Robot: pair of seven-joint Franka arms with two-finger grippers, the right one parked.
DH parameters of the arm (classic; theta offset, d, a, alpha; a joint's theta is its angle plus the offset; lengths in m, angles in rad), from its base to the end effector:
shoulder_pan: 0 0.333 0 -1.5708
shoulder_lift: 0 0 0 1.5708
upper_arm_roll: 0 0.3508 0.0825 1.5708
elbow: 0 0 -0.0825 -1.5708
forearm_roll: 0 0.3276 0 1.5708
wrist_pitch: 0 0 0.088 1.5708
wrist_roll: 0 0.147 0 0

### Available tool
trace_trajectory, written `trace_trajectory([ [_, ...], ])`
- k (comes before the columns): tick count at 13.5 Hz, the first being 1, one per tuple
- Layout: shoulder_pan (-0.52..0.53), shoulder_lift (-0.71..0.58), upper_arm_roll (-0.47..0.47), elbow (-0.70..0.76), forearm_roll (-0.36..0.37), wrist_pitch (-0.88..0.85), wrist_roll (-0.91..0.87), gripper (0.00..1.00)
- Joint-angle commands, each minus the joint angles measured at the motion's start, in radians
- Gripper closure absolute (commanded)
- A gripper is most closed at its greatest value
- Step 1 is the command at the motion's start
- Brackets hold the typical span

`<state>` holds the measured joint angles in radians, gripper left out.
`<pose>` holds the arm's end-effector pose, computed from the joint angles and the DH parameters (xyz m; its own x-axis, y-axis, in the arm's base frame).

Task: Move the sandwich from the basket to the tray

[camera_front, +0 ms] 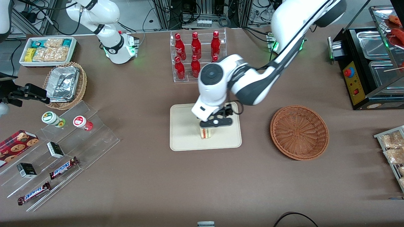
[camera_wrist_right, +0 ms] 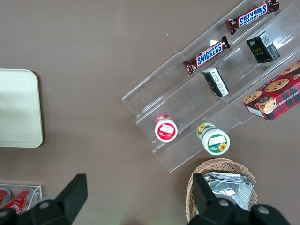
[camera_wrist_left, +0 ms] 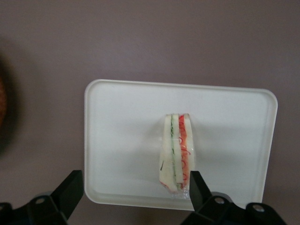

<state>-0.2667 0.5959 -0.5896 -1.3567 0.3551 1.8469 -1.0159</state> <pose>0.5287 -0.4150 0.4204 0.9900 0.1403 0.0155 0.1406 -0.9899 -0.0187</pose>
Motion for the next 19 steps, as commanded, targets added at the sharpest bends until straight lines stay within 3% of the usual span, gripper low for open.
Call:
trace_trajectory([
  [1, 0.088, -0.123, 0.002, -0.018, -0.064, -0.107, -0.001, 0.00],
  [5, 0.228, -0.240, -0.001, -0.027, -0.117, -0.251, 0.045, 0.00],
  [11, 0.371, -0.372, 0.020, -0.032, -0.199, -0.405, 0.379, 0.00],
  [15, 0.330, -0.465, 0.222, -0.055, -0.278, -0.472, 0.629, 0.00],
  [19, 0.236, -0.570, 0.437, -0.143, -0.288, -0.494, 0.842, 0.00],
])
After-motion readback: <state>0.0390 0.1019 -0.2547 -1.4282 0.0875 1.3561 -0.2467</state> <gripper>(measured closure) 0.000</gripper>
